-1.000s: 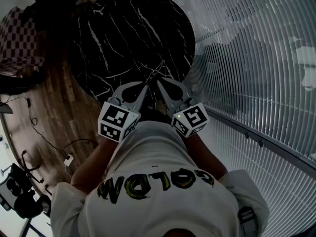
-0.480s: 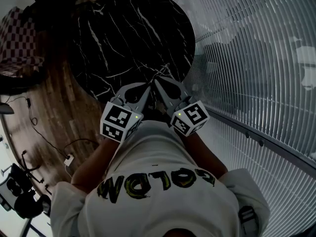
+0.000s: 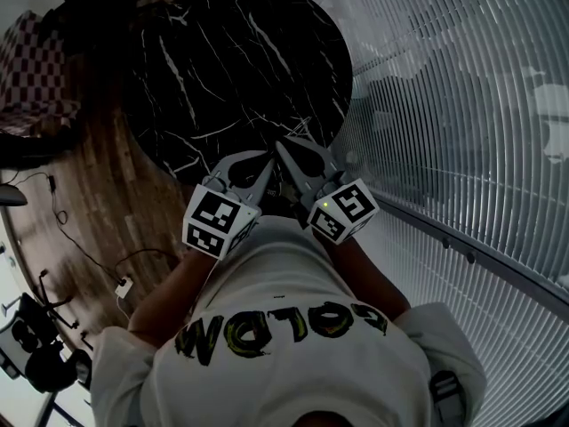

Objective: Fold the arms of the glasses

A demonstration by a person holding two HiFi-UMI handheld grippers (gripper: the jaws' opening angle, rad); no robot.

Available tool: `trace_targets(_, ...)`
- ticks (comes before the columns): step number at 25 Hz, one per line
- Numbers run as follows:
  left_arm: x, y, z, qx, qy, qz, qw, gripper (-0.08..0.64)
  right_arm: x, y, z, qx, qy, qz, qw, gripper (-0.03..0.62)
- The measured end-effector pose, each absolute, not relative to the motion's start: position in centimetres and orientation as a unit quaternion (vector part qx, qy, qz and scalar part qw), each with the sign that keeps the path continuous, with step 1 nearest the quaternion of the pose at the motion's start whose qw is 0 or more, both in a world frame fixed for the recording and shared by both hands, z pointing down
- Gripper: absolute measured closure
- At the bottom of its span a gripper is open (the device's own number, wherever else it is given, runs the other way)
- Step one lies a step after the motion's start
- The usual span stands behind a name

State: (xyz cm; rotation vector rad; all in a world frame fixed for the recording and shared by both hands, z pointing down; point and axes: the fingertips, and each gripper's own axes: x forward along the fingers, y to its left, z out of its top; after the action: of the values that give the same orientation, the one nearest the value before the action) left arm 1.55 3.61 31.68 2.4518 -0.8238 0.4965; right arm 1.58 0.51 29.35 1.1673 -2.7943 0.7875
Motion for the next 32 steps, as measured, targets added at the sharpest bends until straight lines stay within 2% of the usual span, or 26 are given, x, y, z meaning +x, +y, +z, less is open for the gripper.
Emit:
trace_targets(16,0.8,3.4,34.6,0.891,-0.316,0.199,0.258,0.555,2.6,0.2,30.0,0.377,-0.890,0.255,-0.008,0.589)
trace_targets(32,-1.9,1.2,47.2,0.858,-0.378,0.252,0.240,0.554,4.3,0.2,39.6,0.399,-0.876,0.262,0.066,0.590)
